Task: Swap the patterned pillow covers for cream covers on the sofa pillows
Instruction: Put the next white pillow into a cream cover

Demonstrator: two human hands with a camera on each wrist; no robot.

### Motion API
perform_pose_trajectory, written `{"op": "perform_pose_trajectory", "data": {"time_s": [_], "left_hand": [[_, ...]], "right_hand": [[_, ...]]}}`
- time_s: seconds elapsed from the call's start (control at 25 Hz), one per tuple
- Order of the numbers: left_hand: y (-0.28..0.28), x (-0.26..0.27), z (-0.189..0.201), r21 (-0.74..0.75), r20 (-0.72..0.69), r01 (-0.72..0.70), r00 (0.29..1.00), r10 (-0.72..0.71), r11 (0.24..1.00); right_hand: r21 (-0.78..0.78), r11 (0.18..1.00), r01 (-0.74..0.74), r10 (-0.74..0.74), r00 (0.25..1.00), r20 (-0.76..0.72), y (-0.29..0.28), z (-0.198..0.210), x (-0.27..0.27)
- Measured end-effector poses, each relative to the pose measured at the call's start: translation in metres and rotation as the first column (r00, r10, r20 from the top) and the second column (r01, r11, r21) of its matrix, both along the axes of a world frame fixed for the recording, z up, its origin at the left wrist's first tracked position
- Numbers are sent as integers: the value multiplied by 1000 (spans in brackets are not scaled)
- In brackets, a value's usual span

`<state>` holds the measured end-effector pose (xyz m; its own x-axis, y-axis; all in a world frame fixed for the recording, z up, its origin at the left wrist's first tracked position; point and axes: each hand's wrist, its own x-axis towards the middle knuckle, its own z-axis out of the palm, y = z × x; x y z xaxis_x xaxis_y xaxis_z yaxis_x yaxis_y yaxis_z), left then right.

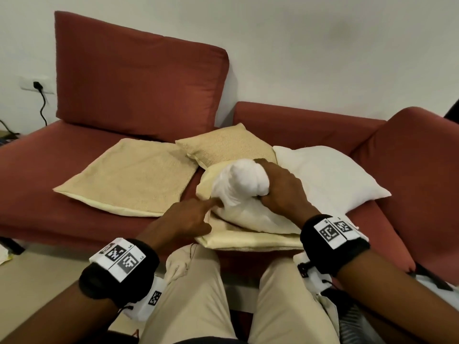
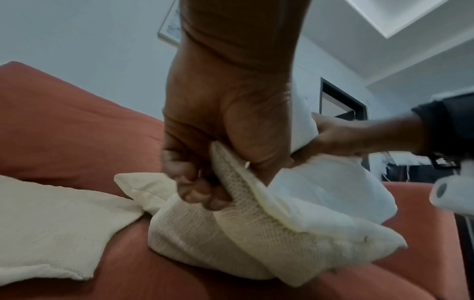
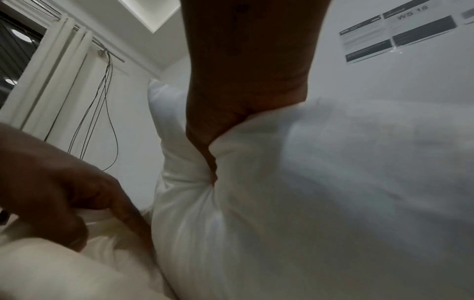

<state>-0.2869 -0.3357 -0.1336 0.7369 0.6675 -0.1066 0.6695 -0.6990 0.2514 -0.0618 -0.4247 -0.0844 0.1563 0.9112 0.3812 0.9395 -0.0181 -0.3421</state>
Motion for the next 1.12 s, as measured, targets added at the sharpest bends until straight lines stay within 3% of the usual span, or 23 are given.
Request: {"op": "perform_pose_trajectory", "data": {"time_s": [0.08,0.16,0.24,0.36,0.48,0.56,0.64,0.72,0.8,0.88,1.04,1.12], "left_hand": [[-3,1,-3,42,-241,-19,970,29,999],[-8,5,-10,162,-386,-74,913,132,984],[-15,8,-12,357,-382,-3,912,149,934],[-16,9,-6,539,-272,182,962,-34,822],[-16,10,-6,449,-255,281,950,-180,848],[-19,12,-14,300,-357,278,920,-163,912],[-20,15,-16,289,-450,272,885,-120,918],[-21,15,-5,333,-384,328,904,-190,884],[-18,10,8,333,-196,376,924,-327,865],[-13,-2,18,225,20,387,916,-401,894],[-14,-15,31,109,281,385,872,-400,916],[-22,-10,32,27,318,442,846,-427,896]], "right_hand": [[-29,998,-52,53,998,45,4,-4,-8],[-31,999,-43,45,996,72,9,-12,-13],[-17,999,-31,32,992,124,13,-15,-16],[13,1000,-13,10,978,208,19,-13,-14],[4,1000,2,-3,973,231,22,-11,-12],[-6,1000,2,-1,975,224,23,-10,-15],[-23,1000,5,1,972,236,23,-11,-18],[-42,999,5,5,968,252,21,-10,-19],[-79,997,20,6,951,308,19,-7,-19],[-121,993,-5,55,909,414,18,-8,-26],[-233,957,-172,278,771,573,7,-35,-56],[-353,901,-252,416,731,541,-1,-51,-73]]}}
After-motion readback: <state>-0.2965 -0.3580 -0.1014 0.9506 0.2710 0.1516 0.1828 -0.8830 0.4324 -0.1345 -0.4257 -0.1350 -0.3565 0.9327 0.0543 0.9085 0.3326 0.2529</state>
